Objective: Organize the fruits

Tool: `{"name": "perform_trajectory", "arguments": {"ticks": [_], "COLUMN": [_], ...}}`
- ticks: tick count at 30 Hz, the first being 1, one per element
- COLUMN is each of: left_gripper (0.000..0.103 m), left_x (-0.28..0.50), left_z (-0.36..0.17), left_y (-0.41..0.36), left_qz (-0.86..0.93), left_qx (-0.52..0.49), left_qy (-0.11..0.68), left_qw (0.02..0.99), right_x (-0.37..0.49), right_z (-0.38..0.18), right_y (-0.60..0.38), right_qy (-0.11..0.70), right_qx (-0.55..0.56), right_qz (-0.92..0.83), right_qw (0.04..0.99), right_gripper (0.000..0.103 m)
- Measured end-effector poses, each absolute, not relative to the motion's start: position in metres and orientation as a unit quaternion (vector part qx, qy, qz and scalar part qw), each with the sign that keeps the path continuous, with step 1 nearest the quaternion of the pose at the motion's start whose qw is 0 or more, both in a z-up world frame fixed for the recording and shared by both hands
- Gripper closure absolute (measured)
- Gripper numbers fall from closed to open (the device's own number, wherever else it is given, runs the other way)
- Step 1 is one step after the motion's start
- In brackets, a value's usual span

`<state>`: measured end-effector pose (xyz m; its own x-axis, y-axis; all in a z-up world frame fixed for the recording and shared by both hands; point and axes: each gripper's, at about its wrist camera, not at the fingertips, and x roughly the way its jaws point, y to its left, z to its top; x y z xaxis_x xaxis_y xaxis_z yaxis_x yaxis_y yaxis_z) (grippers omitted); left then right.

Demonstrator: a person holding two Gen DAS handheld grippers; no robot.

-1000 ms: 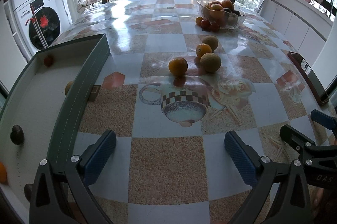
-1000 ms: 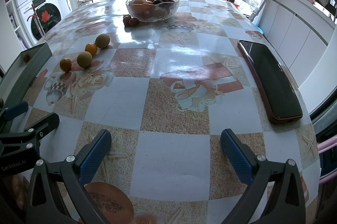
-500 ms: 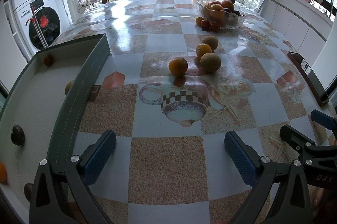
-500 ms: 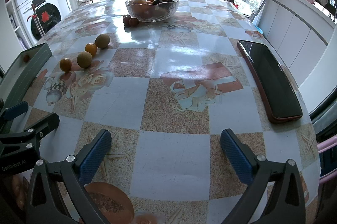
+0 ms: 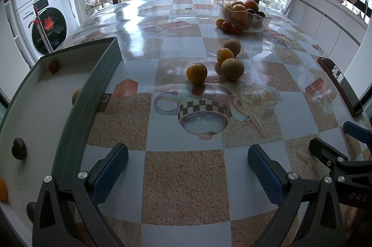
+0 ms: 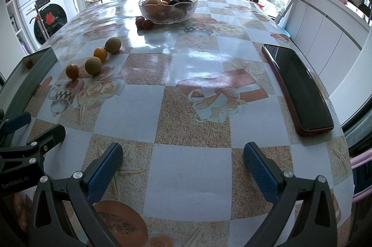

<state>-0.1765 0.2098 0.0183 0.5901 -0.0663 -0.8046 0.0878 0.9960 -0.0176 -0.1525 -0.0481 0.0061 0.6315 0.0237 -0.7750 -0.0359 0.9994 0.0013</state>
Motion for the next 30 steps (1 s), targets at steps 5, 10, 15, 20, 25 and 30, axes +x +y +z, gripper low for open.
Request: {"name": "perform_trajectory", "arguments": {"ticks": [5, 10, 15, 20, 25, 30], "left_gripper": [0.0, 0.0, 0.0, 0.0, 0.0, 0.0], "left_x": [-0.1756, -0.1739, -0.1759, -0.1742, -0.174, -0.1754], "left_z": [0.0185, 0.0186, 0.0185, 0.0185, 0.0185, 0.0184], "left_y": [0.2106, 0.212, 0.2105, 0.2116, 0.2117, 0.2106], "left_qz": [-0.043, -0.043, -0.043, -0.043, -0.043, -0.043], "left_qx": [0.012, 0.012, 0.012, 0.012, 0.012, 0.012], "left_qy": [0.451, 0.451, 0.451, 0.451, 0.451, 0.451], "left_qw": [0.892, 0.892, 0.892, 0.892, 0.892, 0.892], "right_x": [-0.1524, -0.1525, -0.1526, -0.1523, -0.1525, -0.1524], "right_z": [0.0061, 0.0061, 0.0061, 0.0061, 0.0061, 0.0062], "right_y": [-0.0482, -0.0481, -0.048, -0.0481, -0.048, -0.0482], "right_qy": [0.429, 0.429, 0.429, 0.429, 0.429, 0.429], "right_qx": [-0.007, -0.007, -0.007, -0.007, -0.007, -0.007], "right_qz": [0.016, 0.016, 0.016, 0.016, 0.016, 0.016], "right_qw": [0.903, 0.903, 0.903, 0.903, 0.903, 0.903], "right_gripper": [0.0, 0.0, 0.0, 0.0, 0.0, 0.0]}}
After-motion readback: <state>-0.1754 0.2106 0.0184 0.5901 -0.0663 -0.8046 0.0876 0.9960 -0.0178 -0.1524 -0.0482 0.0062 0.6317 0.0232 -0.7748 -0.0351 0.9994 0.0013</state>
